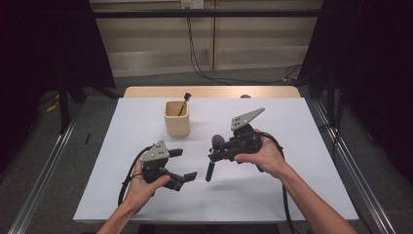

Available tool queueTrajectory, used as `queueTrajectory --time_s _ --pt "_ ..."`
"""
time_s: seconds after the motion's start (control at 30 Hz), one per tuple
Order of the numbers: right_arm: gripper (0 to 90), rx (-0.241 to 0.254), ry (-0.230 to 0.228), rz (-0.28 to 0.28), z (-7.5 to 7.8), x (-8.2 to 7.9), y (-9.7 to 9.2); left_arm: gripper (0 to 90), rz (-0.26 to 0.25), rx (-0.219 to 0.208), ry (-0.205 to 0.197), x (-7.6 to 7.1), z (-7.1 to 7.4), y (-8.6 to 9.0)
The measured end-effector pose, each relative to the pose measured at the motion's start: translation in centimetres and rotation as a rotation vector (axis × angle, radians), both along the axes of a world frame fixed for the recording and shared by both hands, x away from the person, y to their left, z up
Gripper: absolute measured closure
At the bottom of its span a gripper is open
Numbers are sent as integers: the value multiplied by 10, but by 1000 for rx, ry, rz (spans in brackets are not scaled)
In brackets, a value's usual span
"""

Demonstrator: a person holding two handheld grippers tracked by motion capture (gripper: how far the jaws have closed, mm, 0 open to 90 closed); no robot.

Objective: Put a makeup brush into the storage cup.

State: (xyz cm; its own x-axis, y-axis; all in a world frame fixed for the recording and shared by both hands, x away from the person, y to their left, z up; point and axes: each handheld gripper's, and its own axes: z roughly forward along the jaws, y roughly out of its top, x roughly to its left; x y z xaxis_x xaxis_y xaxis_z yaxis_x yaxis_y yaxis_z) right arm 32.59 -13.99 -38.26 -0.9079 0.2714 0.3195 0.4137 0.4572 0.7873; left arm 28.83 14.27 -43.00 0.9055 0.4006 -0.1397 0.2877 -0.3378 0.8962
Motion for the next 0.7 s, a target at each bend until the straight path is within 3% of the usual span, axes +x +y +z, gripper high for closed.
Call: queueTrajectory --time_s 0.2,0.3,0.53,0.7 --pt "717 -24 1 10 3 3 6 48 -25 5 20 1 -4 -11" --pt "717 -32 5 15 4 4 9 59 -19 -11 -8 2 -3 -18" --pt "717 -32 -3 19 6 4 14 62 -55 -17 30 6 -7 -34" --pt "716 -26 -4 18 5 4 15 155 -72 3 12 6 -7 -41"
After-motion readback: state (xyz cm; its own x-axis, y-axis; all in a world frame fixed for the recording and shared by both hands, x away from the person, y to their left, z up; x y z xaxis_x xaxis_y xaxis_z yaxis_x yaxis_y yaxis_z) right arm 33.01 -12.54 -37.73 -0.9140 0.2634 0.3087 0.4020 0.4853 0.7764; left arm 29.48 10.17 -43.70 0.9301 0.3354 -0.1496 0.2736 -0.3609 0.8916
